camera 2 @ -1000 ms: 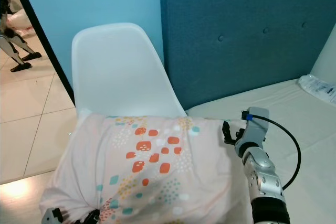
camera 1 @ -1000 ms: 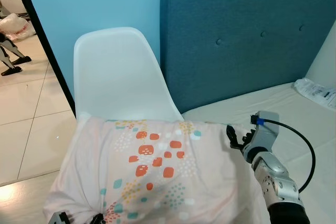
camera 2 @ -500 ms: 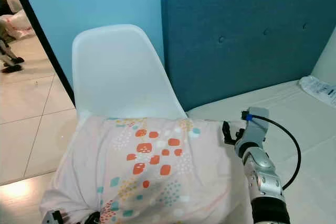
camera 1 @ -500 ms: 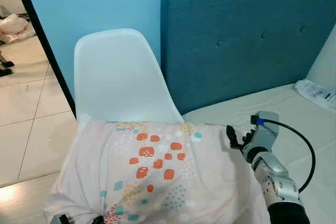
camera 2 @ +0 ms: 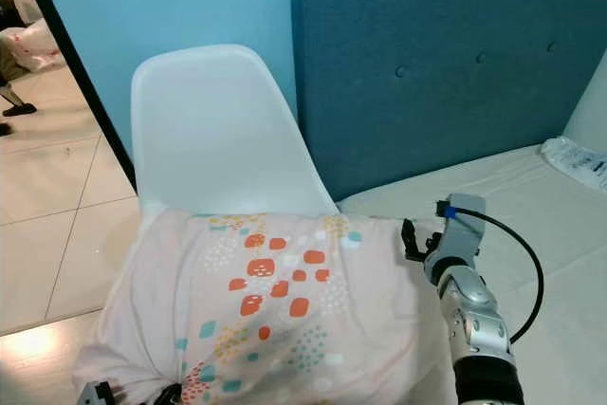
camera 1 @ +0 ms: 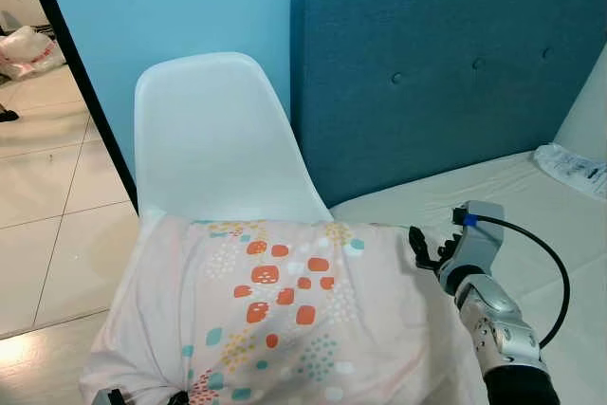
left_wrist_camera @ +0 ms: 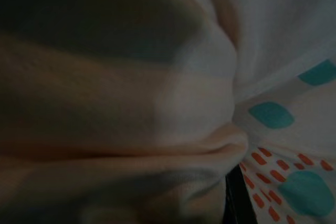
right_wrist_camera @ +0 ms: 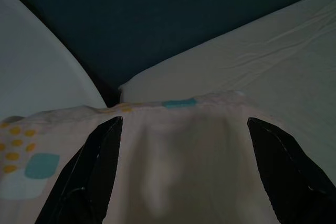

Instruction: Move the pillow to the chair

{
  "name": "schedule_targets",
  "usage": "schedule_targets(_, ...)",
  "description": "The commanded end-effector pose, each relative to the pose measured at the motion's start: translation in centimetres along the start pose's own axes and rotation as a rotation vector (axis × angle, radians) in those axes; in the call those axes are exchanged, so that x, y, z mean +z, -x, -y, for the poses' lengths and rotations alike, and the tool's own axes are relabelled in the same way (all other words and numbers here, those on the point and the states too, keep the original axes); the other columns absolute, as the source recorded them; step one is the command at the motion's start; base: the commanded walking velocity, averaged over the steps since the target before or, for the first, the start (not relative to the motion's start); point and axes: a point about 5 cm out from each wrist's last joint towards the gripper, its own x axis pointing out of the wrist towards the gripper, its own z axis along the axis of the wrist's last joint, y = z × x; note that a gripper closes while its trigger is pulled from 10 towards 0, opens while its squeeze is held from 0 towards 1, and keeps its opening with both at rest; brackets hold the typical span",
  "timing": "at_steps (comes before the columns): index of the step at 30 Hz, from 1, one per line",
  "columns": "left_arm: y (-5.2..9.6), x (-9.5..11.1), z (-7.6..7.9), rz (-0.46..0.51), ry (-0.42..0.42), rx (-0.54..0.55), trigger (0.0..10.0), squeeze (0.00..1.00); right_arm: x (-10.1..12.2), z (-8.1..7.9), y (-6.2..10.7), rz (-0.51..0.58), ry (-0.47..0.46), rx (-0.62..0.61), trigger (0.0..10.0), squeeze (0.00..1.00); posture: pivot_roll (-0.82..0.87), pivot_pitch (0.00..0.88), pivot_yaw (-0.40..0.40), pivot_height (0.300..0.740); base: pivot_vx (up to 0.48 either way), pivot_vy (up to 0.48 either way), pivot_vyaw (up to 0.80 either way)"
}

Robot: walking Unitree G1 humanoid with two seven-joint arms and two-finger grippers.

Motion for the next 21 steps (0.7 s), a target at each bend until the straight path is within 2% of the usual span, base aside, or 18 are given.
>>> schedule_targets(1, -2.7, 11.5, 18.6, 0.564, -1.063, -0.166, 10.0, 0.0, 0.0, 0.2, 0.0, 0.001, 0.0, -0.007, 10.0, 0.0, 0.05, 0.043, -0.046, 0.586, 0.0, 0.0, 0.0)
schedule_targets(6, -2.7, 11.5, 18.6, 0.564, -1.063, -0.166, 10.0, 0.0, 0.0, 0.2, 0.0, 0.001, 0.0, -0.007, 10.0, 0.0, 0.05, 0.043, -0.046, 0.586, 0.0, 0.0, 0.0)
schedule_targets(7, -2.7, 11.1, 18.8, 0.556, -1.066, -0.18, 10.0, 0.0, -0.2, -0.1, 0.0, -0.003, 0.0, 0.003, 10.0, 0.0, 0.05, 0.0, 0.0, 0.591, 0.0, 0.0, 0.0)
schedule_targets(9, -3.5, 8.9, 19.0, 0.495, -1.061, -0.229, 10.0, 0.0, -2.4, -2.4, -0.3, -0.064, 0.001, 0.086, 10.0, 0.0, 0.05, 0.0, 0.0, 0.601, 0.0, 0.0, 0.0)
schedule_targets(12, -3.8, 7.9, 19.1, 0.469, -1.058, -0.248, 10.0, 0.0, -3.3, -3.3, -0.3, -0.09, 0.001, 0.121, 10.0, 0.0, 0.04, 0.0, 0.0, 0.611, 0.0, 0.0, 0.0)
schedule_targets(21, -3.9, 7.9, 19.1, 0.467, -1.061, -0.249, 10.0, 0.0, -3.4, -3.2, -0.2, -0.09, -0.003, 0.118, 10.0, 0.0, 0.04, 0.0, 0.0, 0.651, 0.0, 0.0, 0.0)
